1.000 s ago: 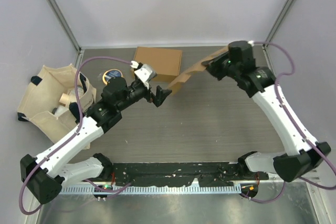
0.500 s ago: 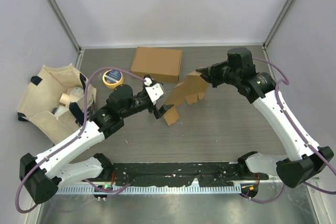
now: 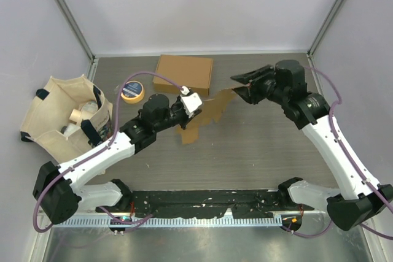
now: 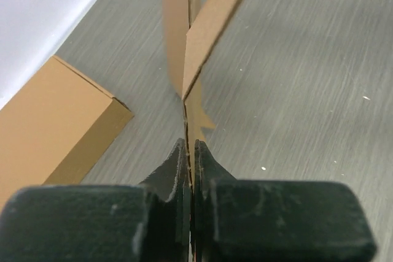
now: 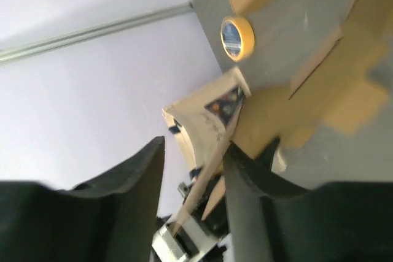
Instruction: Fold the paper box
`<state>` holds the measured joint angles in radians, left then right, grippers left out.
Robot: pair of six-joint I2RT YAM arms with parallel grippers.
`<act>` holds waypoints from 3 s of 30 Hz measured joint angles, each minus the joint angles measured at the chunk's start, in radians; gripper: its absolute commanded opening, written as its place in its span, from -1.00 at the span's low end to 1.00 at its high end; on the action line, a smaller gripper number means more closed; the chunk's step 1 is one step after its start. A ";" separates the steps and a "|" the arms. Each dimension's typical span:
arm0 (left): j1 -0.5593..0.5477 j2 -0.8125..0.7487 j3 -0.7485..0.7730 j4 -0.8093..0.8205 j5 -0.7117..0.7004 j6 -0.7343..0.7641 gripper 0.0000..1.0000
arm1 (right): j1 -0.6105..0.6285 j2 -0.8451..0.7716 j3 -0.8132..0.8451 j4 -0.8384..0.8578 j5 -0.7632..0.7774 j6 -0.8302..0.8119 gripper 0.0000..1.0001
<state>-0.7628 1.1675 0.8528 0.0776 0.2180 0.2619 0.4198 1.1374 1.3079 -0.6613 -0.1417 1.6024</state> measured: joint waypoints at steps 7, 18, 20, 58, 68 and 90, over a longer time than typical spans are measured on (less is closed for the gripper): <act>0.106 -0.026 0.132 -0.241 0.235 -0.114 -1.00 | -0.153 0.023 0.127 0.147 -0.143 -0.969 0.85; 0.240 -0.020 0.338 -0.641 0.586 -0.123 -1.00 | 0.096 0.042 0.146 0.098 -0.546 -1.752 0.77; 0.240 0.009 0.345 -0.690 0.616 -0.119 -1.00 | 0.146 0.082 0.170 0.080 -0.556 -1.782 0.75; 0.496 -0.432 -0.148 -0.233 0.314 -0.769 0.93 | -0.139 -0.046 -0.315 0.680 -0.550 -1.017 -0.98; 0.539 -0.218 -0.176 0.145 0.411 -1.014 -0.48 | -0.183 -0.085 -0.389 0.789 -0.661 -0.910 -0.98; 0.522 -0.042 0.030 -0.077 0.729 -0.648 -0.99 | 0.065 0.241 0.263 0.041 -0.551 -1.897 0.63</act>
<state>-0.2405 1.1252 0.8825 0.0002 0.9470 -0.3862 0.4847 1.3781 1.5707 -0.6201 -0.6930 -0.2947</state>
